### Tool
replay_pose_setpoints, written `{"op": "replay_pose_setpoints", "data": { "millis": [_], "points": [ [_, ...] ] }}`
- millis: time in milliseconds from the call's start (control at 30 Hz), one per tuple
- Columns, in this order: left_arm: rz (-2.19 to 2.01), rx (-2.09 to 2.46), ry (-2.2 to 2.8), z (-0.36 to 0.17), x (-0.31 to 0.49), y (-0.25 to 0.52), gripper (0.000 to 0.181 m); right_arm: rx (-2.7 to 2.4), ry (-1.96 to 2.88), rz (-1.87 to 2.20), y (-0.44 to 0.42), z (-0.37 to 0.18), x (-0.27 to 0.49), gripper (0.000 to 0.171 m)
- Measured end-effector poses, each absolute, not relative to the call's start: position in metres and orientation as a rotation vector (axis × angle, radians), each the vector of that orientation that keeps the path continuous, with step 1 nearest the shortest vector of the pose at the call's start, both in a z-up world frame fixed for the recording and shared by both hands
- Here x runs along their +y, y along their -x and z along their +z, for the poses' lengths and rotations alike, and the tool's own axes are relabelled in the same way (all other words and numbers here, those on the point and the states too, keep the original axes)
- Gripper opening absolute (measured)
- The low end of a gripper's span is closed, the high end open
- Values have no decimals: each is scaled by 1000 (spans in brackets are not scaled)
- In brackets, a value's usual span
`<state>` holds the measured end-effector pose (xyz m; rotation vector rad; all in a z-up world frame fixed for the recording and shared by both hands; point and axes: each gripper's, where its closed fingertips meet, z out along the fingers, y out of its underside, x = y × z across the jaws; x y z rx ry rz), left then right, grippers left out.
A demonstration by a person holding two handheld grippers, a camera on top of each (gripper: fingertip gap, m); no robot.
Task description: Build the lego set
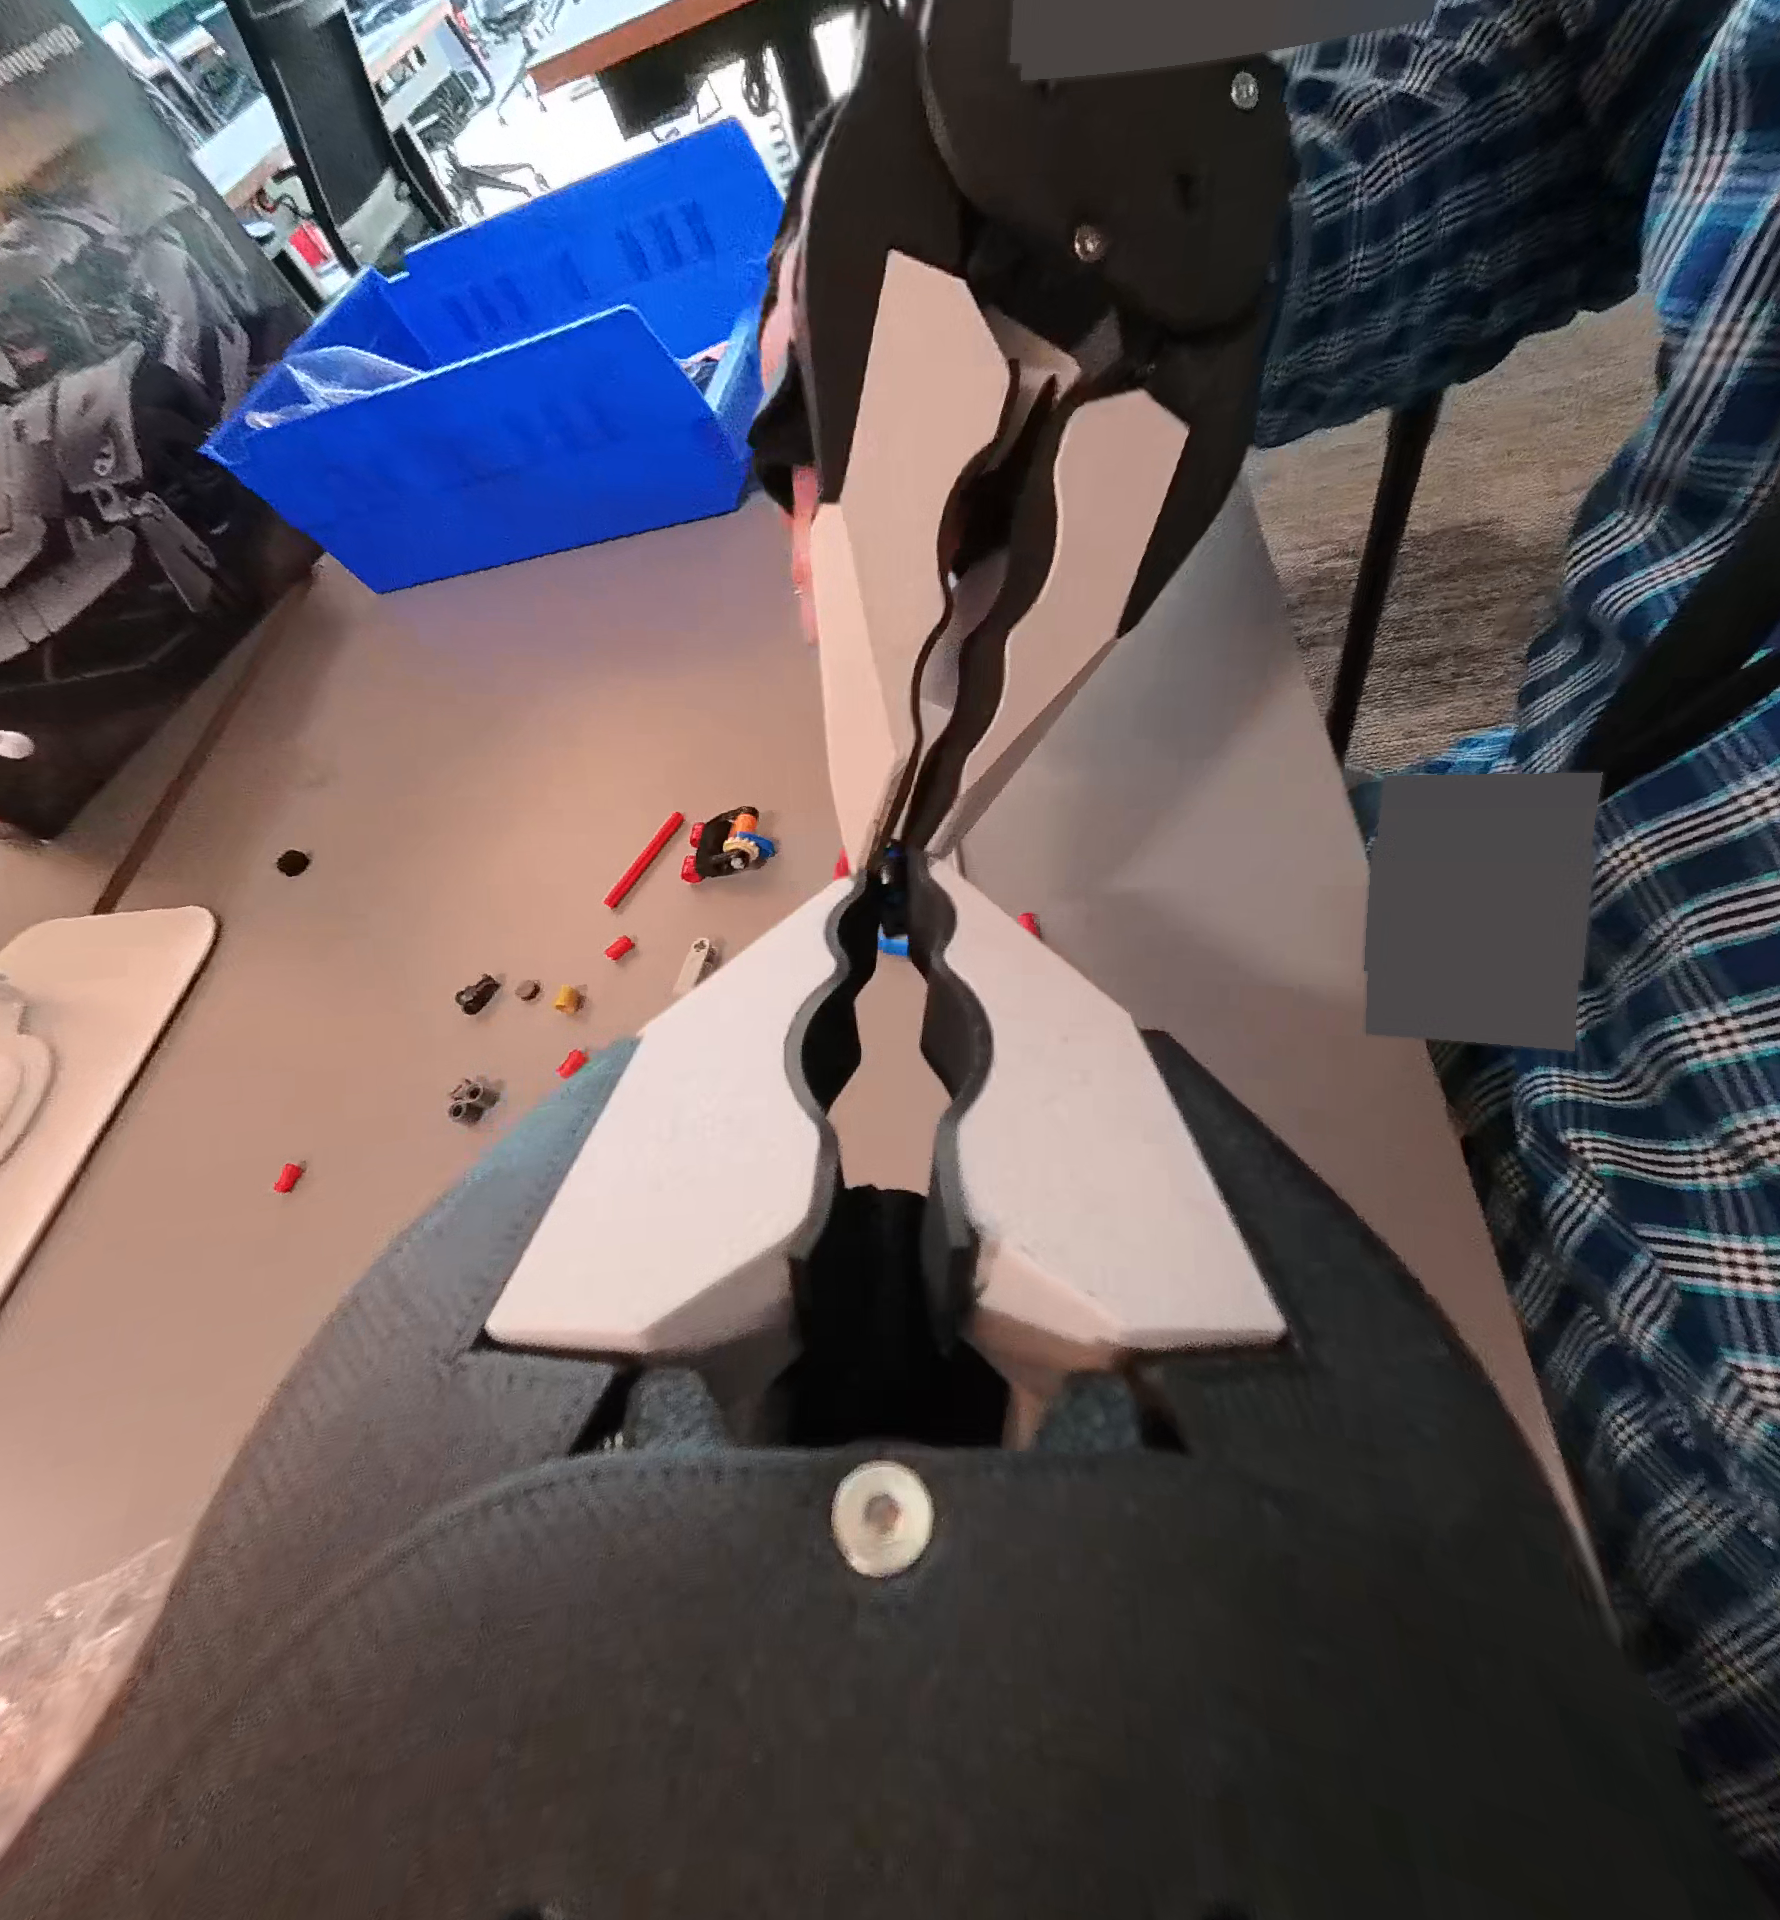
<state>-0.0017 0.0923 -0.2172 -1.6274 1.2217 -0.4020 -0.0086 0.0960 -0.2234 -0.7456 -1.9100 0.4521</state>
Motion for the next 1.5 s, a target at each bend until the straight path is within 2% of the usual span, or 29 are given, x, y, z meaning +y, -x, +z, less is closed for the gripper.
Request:
{"op": "replay_pose_setpoints", "data": {
  "millis": [33, 567, 667, 833, 900, 933, 1033, 1133, 1500],
  "points": [
    [-431, 1216, 1634, -216, 92, 1, 5, -1908, 749, 468, 8, -223, 96, 1],
    [-728, 1160, 1679, -208, 81, -8, 5, -1884, 791, 646, -8, -215, 88, 0],
    [-764, 1015, 1691, -193, 94, 21, 3, -1815, 861, 717, -15, -208, 105, 0],
    [-608, 1103, 1685, -204, 94, 6, 4, -1750, 916, 833, -4, -202, 105, 0],
    [-606, 1091, 1676, -201, 94, 6, 4, -1782, 937, 786, -2, -209, 105, 17],
    [-579, 1112, 1678, -202, 94, 4, 4, -1798, 935, 766, -1, -213, 103, 18],
    [-519, 1173, 1684, -208, 94, -5, 5, -1814, 935, 667, 4, -216, 104, 14],
    [-434, 1197, 1695, -210, 100, -6, 4, -1842, 919, 533, 7, -221, 105, 3],
    [-374, 1220, 1719, -218, 102, -13, 4, -1866, 862, 299, 3, -232, 112, 0]
  ]
}}
